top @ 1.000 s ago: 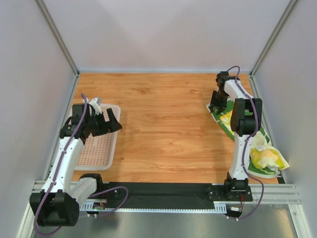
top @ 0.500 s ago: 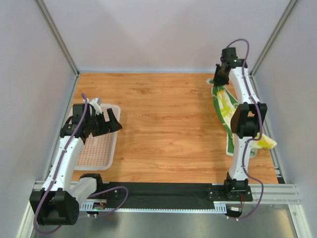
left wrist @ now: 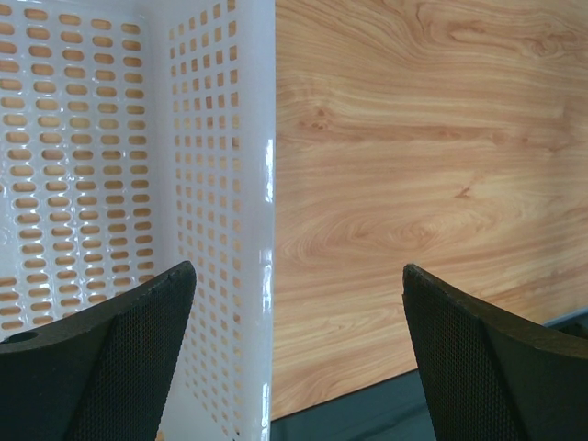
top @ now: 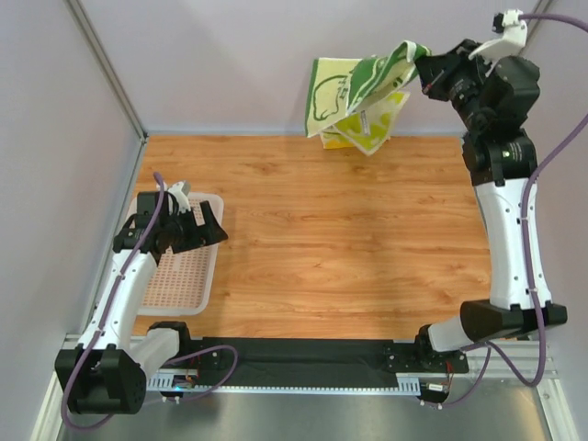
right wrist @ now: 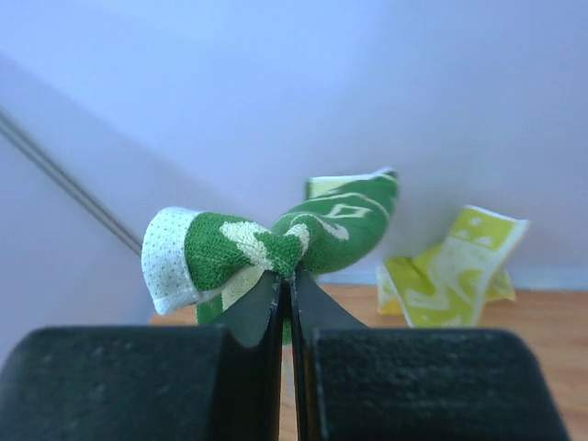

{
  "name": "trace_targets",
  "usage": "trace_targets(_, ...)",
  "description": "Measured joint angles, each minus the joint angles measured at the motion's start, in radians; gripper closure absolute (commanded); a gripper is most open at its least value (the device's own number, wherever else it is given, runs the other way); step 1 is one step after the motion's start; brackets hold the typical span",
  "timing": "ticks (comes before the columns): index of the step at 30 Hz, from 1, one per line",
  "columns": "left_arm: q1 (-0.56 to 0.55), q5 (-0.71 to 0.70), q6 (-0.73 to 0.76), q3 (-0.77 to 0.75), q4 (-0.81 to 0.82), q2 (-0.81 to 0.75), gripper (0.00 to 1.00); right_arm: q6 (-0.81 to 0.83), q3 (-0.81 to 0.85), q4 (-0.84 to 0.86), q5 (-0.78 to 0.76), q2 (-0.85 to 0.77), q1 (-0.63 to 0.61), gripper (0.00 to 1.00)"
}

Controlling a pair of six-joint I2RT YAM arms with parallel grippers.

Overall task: Roll the towels
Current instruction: Move the towel to the center of the board

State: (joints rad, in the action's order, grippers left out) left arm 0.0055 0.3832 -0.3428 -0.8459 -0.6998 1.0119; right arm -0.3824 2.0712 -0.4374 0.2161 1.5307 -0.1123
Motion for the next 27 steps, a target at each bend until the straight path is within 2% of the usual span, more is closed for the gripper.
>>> trace_targets(3, -0.019, -0.001, 0.0, 0.0, 0.001, 0.0, 0.01, -0.062, -0.167, 0.005, -0.153, -0.103, 0.012, 1.0)
trace_targets(7, -0.04, -0.001, 0.0, 0.0, 0.001, 0.0, 0.01, -0.183, -0.372, -0.121, -0.343, -0.153, 0.039, 1.0)
trace_targets(8, -0.046, -0.001, 0.0, 0.0, 0.0, 0.0, 0.0, -0.215, -0.445, -0.135, -0.354, -0.166, 0.059, 0.98)
trace_targets(9, -0.051, -0.002, 0.0, 0.0, 0.001, 0.0, 0.01, -0.255, -0.547, -0.165, -0.349, -0.18, 0.095, 0.92)
trace_targets(12, -0.074, -0.005, 0.0, 0.0, 0.002, 0.002, 0.01, -0.362, -0.849, -0.224, -0.297, -0.19, 0.251, 0.39)
trace_targets(13, -0.085, -0.005, 0.0, 0.0, 0.003, 0.005, 0.01, -0.385, -0.945, -0.243, -0.268, -0.188, 0.303, 0.13)
trace_targets(14, -0.095, -0.007, 0.0, 0.0, 0.005, 0.01, 0.0, -0.399, -1.027, -0.273, -0.252, -0.183, 0.351, 0.06)
trace_targets(17, -0.167, -0.03, -0.003, -0.004, 0.019, 0.065, 0.01, -0.395, -1.127, -0.38, -0.213, -0.17, 0.413, 0.02)
trace_targets(21, -0.295, -0.076, -0.015, -0.05, 0.053, 0.198, 0.01, -0.371, -1.101, -0.388, -0.151, -0.17, 0.405, 0.03)
trace_targets(27, -0.488, -0.133, -0.034, -0.2, 0.058, 0.495, 0.02, -0.327, -1.075, -0.386, -0.076, -0.218, 0.39, 0.05)
